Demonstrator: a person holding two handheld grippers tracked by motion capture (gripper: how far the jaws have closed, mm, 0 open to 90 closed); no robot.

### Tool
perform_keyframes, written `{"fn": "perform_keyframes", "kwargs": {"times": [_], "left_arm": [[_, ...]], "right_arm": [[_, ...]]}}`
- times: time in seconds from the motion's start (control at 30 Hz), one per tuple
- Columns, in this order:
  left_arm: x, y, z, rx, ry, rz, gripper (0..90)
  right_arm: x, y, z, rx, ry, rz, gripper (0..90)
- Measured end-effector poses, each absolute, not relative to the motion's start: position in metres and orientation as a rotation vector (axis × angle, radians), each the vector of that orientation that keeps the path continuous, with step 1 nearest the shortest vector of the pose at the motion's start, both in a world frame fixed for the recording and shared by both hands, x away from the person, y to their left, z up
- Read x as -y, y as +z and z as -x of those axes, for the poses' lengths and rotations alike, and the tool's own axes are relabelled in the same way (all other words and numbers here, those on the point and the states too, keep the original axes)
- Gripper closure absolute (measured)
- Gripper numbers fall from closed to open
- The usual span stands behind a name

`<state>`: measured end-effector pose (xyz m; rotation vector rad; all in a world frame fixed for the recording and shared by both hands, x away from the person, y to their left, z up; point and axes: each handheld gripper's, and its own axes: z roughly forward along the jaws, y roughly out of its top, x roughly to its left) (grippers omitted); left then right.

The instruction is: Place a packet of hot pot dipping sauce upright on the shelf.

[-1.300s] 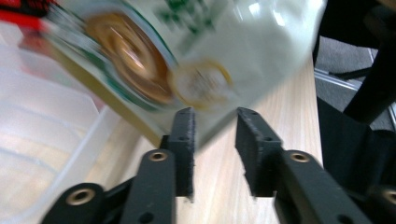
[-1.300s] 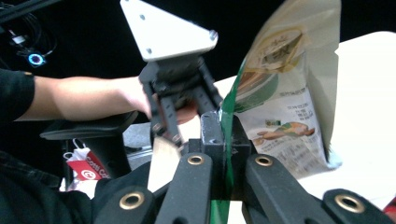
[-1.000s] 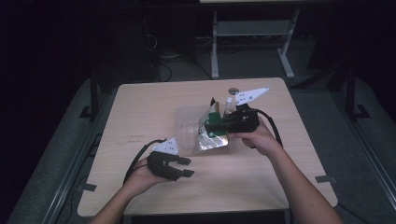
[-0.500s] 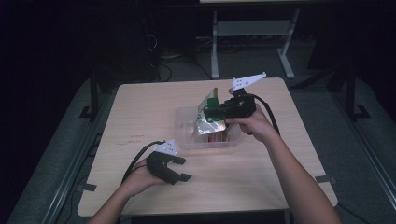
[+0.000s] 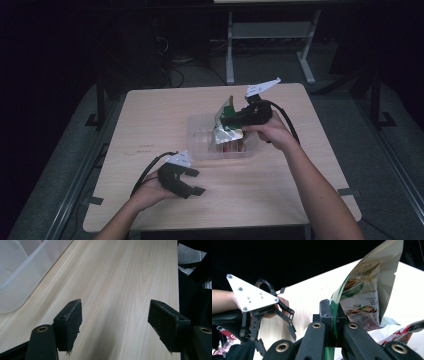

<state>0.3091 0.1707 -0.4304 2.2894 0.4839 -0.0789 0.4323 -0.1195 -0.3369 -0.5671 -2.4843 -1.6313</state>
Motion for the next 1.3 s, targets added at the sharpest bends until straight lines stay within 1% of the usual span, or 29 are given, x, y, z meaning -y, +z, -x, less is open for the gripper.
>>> {"fn": "perform_keyframes", "kwargs": {"times": [0.43, 0.7, 0.8, 1.07, 1.23, 1.3], "left_arm": [[-0.172, -0.431, -0.310, -0.492, -0.081, -2.282, 26.4], [-0.171, -0.431, -0.311, -0.483, -0.082, -2.285, 26.2], [-0.171, -0.431, -0.311, -0.482, -0.081, -2.287, 26.1], [-0.171, -0.431, -0.311, -0.487, -0.082, -2.288, 25.9], [-0.172, -0.430, -0.311, -0.486, -0.082, -2.296, 25.8], [-0.172, -0.430, -0.311, -0.488, -0.079, -2.293, 25.8]], "right_arm": [[0.105, -0.349, -0.433, 2.560, -1.517, 0.583, 89.9], [0.102, -0.350, -0.431, 2.622, -1.496, 0.588, 88.4], [0.103, -0.349, -0.431, 2.617, -1.506, 0.596, 86.6], [0.110, -0.344, -0.429, 2.636, -1.516, 0.627, 74.8], [0.114, -0.341, -0.425, 2.671, -1.517, 0.649, 63.9], [0.115, -0.340, -0.424, 2.693, -1.506, 0.656, 56.8]]}}
